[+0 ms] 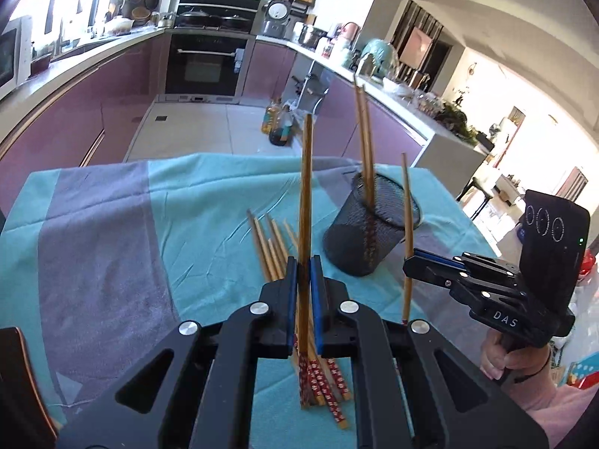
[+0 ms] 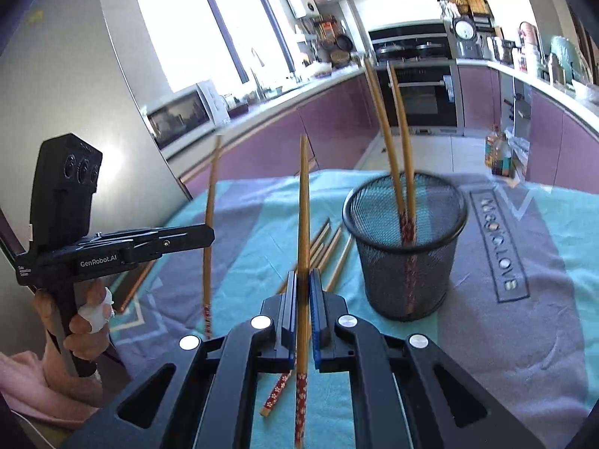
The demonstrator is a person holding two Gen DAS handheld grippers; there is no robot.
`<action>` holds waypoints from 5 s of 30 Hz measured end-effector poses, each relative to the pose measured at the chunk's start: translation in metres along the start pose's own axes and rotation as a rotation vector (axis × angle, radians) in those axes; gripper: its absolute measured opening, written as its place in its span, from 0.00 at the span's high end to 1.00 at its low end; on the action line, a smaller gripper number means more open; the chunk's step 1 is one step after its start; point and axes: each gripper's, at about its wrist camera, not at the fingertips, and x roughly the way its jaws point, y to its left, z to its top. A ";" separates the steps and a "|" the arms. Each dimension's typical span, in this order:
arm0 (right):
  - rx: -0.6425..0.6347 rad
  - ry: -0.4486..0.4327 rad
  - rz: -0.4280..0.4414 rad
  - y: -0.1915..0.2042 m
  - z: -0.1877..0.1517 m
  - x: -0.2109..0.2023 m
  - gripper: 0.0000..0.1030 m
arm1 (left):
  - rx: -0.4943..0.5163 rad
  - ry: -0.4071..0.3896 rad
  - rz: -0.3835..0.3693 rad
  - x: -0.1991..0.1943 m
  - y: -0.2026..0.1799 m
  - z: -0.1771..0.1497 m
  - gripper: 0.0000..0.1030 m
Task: Organize utensils
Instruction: 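Carry the chopstick over the mesh cup and lower it in with the right gripper, then release the chopstick and return the right gripper to the chopstick row, then grasp a third chopstick with the right gripper and lift it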
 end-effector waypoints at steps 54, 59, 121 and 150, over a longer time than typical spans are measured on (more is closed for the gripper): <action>-0.032 0.054 -0.169 -0.067 0.076 0.020 0.94 | 0.138 0.045 -0.063 0.104 -0.073 0.116 0.92; 0.015 0.045 -0.161 -0.073 0.076 0.025 0.93 | 0.128 0.038 -0.050 0.114 -0.071 0.121 0.77; -0.035 0.239 -0.130 0.007 -0.034 0.098 0.69 | 0.120 0.172 0.213 0.115 0.012 -0.033 0.67; 0.077 0.183 -0.069 -0.006 -0.033 0.085 0.94 | 0.032 0.162 0.168 0.114 0.014 -0.028 0.92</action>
